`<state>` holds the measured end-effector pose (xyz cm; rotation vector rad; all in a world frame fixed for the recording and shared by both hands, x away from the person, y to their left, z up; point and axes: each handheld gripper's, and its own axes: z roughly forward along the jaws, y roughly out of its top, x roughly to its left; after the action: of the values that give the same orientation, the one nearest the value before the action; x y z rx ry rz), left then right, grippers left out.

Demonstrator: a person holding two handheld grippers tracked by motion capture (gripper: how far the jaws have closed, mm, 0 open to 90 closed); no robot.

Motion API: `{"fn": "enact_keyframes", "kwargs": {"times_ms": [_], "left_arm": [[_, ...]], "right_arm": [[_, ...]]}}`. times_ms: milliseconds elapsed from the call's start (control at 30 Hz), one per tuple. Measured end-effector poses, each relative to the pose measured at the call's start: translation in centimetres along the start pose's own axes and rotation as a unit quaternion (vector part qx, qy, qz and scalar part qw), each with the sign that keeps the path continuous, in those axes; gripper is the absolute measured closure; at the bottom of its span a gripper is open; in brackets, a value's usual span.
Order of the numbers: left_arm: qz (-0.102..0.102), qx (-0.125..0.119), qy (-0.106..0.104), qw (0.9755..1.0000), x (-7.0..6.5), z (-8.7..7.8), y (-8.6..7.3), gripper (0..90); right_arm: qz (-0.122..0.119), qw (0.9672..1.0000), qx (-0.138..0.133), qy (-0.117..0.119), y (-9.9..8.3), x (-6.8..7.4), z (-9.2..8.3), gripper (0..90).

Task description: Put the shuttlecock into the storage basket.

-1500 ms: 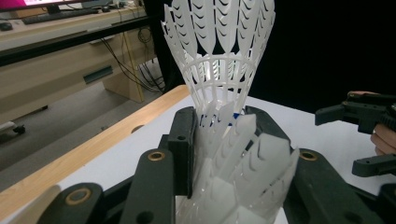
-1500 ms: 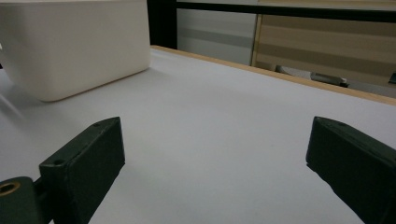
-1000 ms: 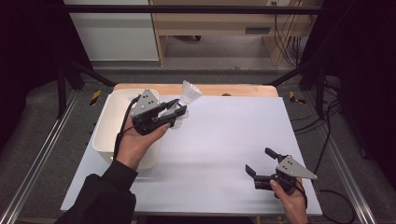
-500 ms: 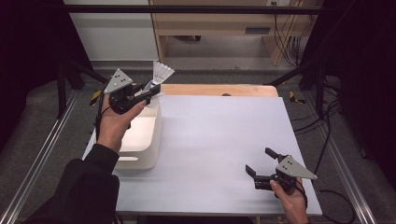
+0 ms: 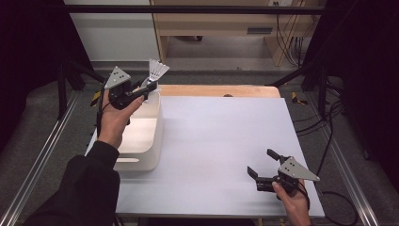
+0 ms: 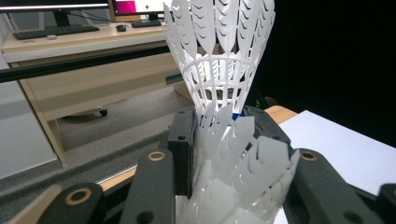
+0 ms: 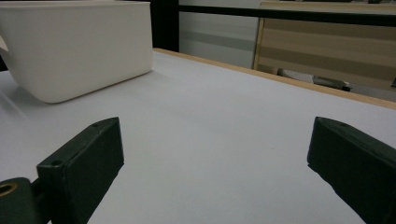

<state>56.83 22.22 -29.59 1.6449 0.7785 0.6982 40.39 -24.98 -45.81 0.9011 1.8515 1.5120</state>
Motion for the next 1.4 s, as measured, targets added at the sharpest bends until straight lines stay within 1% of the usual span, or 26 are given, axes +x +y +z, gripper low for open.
{"fn": "enact_keyframes", "kwargs": {"times_ms": [100,167,267,333,433,500,667,733,833,1000,1267,1400], "left_arm": [[-0.005,-0.001,0.005,1.0,0.4,0.3,-0.3,65.0],[-0.01,-0.003,0.006,0.9999,0.7,0.5,-0.4,65.0],[-0.018,-0.009,0.013,0.9997,1.2,0.7,-0.5,65.0],[-0.019,-0.008,0.016,0.9997,1.5,0.9,-0.7,65.0],[-0.023,-0.006,0.018,0.9996,1.8,1.2,-1.0,65.0],[-0.03,-0.012,0.018,0.9993,1.9,1.4,-1.2,65.0],[-0.038,-0.01,0.019,0.999,2.2,1.8,-2.0,65.0],[-0.042,-0.009,0.021,0.9989,2.3,1.8,-2.3,65.0],[-0.052,-0.009,0.023,0.9983,2.6,1.9,-2.9,65.0],[-0.06,-0.007,0.026,0.9979,2.9,2.0,-3.7,65.0],[-0.07,-0.007,0.026,0.9972,3.1,2.0,-4.5,65.0],[-0.068,-0.003,0.027,0.9973,3.1,2.1,-4.9,65.0]], "right_arm": [[0.001,1.0,-0.001,-0.001,0.0,-0.1,0.0,3.7],[0.0,1.0,-0.001,0.0,0.0,-0.1,0.0,3.7],[0.001,1.0,-0.001,0.0,0.0,-0.1,0.0,3.7],[0.0,1.0,0.0,0.0,0.0,0.0,0.0,3.7],[0.001,1.0,0.0,0.0,0.0,0.0,0.0,3.7],[0.001,1.0,0.0,0.0,0.0,0.0,0.0,3.7],[0.001,1.0,0.001,0.002,0.0,0.1,0.0,3.6],[-0.003,1.0,0.001,0.001,0.0,0.0,0.1,3.6],[-0.002,1.0,0.001,0.002,0.0,0.0,0.0,3.6],[0.0,1.0,0.001,0.002,0.0,0.0,0.0,3.6],[-0.002,1.0,0.001,0.001,0.0,0.0,0.0,3.6],[-0.001,1.0,0.001,0.001,0.0,0.0,0.0,3.5]]}}
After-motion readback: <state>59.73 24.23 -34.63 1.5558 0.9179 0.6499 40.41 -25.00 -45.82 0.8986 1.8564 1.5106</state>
